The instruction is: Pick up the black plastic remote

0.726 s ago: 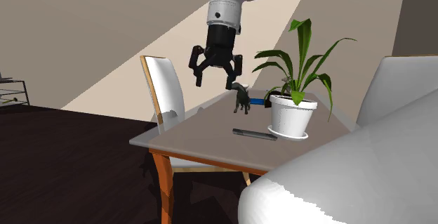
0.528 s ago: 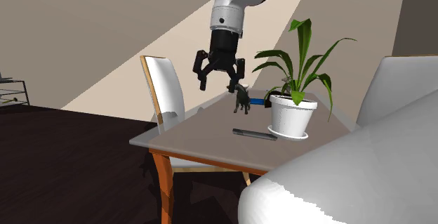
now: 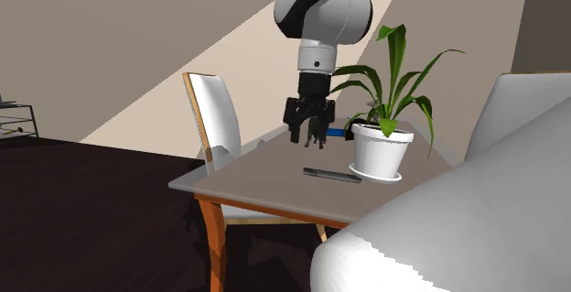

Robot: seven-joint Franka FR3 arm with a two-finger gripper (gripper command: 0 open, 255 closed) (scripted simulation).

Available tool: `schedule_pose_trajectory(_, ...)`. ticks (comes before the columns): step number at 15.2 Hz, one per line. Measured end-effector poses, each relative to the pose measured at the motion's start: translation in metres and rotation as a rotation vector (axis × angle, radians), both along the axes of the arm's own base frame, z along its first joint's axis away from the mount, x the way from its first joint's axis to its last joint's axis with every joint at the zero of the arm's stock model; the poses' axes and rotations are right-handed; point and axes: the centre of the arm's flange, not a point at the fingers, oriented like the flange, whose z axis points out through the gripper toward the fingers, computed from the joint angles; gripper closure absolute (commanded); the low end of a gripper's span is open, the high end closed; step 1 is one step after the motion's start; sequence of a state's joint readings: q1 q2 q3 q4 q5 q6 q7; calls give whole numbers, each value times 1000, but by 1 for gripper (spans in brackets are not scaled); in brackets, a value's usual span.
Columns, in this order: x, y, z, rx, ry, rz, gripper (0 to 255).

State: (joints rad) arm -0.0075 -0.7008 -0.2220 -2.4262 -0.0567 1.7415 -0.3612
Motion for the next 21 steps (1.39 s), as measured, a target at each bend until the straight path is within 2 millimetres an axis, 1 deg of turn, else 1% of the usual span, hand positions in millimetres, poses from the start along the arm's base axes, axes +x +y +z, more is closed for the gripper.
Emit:
schedule_pose_trajectory(1, 6, -6, -6, -9, -4, 27, 0)
schedule_pose_trajectory(6, 26, -49, -47, -52, -23, 157, 0)
schedule_pose_trajectory(8, 36, -66, -57, -70, -31, 210, 0)
schedule_pose_trajectory(10, 49, -82, -75, -87, -38, 262, 0)
schedule_pose_trajectory(12, 57, -99, -88, -104, -47, 314, 0)
schedule_pose_trajectory(13, 66, -105, -97, -112, -50, 341, 0)
schedule_pose_trajectory(15, 76, -124, -107, -130, -59, 392, 0)
schedule_pose_trajectory(16, 84, -133, -111, -139, -63, 418, 0)
schedule_pose_trajectory(17, 90, -139, -116, -147, -66, 442, 0)
schedule_pose_trajectory(18, 94, -140, -122, -151, -67, 455, 0)
schedule_pose_trajectory(21, 97, -143, -139, -156, -69, 467, 0)
